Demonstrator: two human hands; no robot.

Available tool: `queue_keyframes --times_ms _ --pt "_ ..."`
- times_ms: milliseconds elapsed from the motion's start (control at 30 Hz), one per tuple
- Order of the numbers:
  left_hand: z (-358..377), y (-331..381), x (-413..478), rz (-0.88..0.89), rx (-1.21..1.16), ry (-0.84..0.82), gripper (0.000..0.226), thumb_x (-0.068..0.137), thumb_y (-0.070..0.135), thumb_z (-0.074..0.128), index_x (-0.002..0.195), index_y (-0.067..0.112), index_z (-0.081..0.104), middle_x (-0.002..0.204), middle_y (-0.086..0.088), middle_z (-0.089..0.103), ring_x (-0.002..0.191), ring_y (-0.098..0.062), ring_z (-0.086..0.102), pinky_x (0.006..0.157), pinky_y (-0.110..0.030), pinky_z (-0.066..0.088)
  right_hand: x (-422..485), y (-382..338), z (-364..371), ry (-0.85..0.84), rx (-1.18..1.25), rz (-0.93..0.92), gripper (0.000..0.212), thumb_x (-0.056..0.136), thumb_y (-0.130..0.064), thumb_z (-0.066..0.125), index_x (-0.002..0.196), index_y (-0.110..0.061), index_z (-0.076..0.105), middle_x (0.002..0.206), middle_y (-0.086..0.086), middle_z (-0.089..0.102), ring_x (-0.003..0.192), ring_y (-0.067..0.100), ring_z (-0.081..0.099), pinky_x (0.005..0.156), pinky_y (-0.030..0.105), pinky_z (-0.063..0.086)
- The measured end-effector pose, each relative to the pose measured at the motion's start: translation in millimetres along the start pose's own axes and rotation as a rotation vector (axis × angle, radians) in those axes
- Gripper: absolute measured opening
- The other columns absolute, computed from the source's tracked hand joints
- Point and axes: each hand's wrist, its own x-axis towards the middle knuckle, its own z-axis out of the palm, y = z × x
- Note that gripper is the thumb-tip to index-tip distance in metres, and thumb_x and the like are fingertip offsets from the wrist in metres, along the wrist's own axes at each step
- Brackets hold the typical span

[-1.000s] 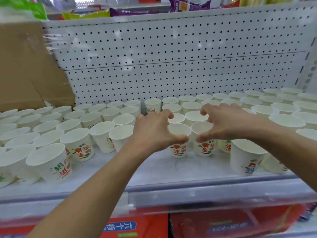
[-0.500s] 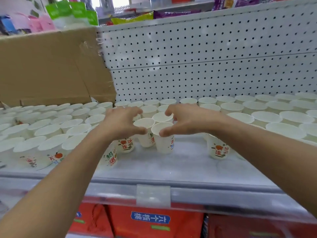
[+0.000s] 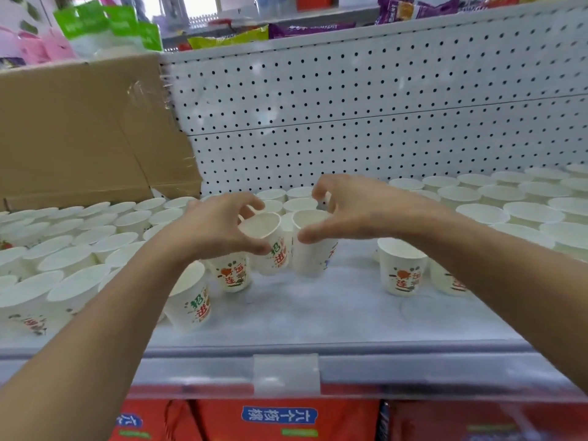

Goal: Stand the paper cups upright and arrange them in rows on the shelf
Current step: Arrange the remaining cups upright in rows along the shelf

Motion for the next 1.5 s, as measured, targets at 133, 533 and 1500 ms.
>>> queue_keyframes --times_ms 133,533,1500 --pt "2 37 -30 0.120 -0.142 0.061 0.067 0.060 0.053 0.077 0.121 0.038 0.054 0.105 0.023 0.061 0.097 0.003 0.055 0.096 -0.039 0.043 -43 35 -36 0.091 0.077 0.105 0.074 0.063 -0.071 0.067 0.125 -0.034 0.048 0.109 -0.010 0.057 0.097 0.015 0.055 0.073 0.034 0.044" --pt "50 135 -43 0.456 -0.254 -0.023 0.066 0.060 0.052 0.071 0.121 0.033 0.054 0.110 0.024 0.057 0.103 0.002 0.052 0.103 -0.038 0.038 -137 89 -56 0.260 -0.013 0.263 0.072 0.060 -0.071 0.063 0.121 -0.034 0.052 0.097 -0.012 0.061 0.089 0.014 0.056 0.080 0.036 0.045" --pt "90 142 -54 0.502 -0.274 0.097 0.017 0.071 0.049 0.064 0.085 0.043 0.073 0.082 0.031 0.065 0.097 0.005 0.052 0.091 -0.018 0.023 -144 130 -37 -0.026 -0.316 -0.161 0.018 0.078 -0.049 0.070 0.090 -0.037 0.069 0.080 -0.023 0.049 0.087 -0.025 0.031 0.080 0.007 0.026"
